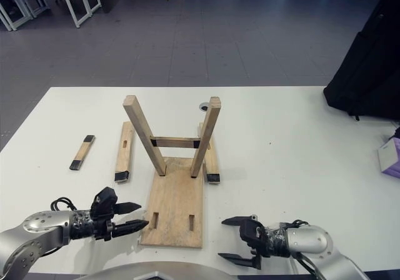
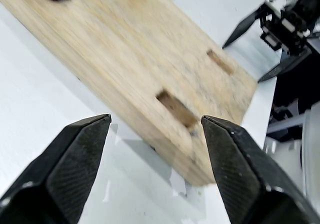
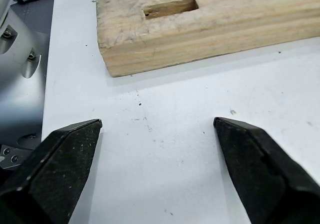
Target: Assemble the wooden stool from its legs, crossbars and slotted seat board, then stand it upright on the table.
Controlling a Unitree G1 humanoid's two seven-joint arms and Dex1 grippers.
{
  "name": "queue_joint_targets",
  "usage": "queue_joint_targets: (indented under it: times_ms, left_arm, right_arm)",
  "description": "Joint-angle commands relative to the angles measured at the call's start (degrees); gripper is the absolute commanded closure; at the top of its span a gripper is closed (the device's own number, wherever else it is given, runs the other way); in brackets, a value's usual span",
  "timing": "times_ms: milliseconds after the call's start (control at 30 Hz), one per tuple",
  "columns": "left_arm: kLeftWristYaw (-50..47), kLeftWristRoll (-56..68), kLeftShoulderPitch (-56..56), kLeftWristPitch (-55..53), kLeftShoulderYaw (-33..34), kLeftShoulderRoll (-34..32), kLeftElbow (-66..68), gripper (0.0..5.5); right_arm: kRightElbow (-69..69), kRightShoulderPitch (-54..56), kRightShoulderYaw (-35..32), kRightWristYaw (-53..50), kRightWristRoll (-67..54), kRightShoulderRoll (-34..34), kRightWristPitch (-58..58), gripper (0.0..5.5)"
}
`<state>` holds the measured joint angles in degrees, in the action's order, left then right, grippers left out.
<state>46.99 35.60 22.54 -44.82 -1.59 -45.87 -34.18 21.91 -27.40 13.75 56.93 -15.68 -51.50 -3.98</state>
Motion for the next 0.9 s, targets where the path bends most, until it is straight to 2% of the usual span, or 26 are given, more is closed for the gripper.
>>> queue_joint_targets:
  times_ms: [33,133,233,433,700,900]
  left_arm:
    - [2.9,-5.6,2.6,3.0,-2.1,-6.5,-1.3,2.15]
    - [3.7,-7.2,2.4,4.1,-3.6,-7.3,-1.6,2.15]
    - [3.8,-9.9,1.2,4.4,-7.9,-7.4,-1.8,2.15]
    - [2.3,-15.4,-2.0,5.9,-13.7,-6.7,0.3,2.15]
    - [-3.1,-20.5,-10.0,7.5,-16.3,-0.7,8.3,2.15]
    - [-1.9,-21.3,-12.4,8.5,-18.2,0.7,11.1,2.15]
  right_arm:
    - [-8.6,-3.8,6.6,-0.4,5.9,1.4,-3.6,1.38]
    - [-13.3,-0.7,7.6,-0.6,7.4,3.3,-0.1,1.38]
    - [-17.7,2.7,8.7,-1.4,9.0,5.4,3.3,1.38]
    - [-22.0,6.1,10.3,-3.0,9.3,7.6,4.7,1.38]
    - [-25.5,14.0,10.8,-6.0,10.1,12.2,3.5,1.38]
    - [-23.9,21.9,10.9,-11.0,12.0,16.7,-0.2,1.38]
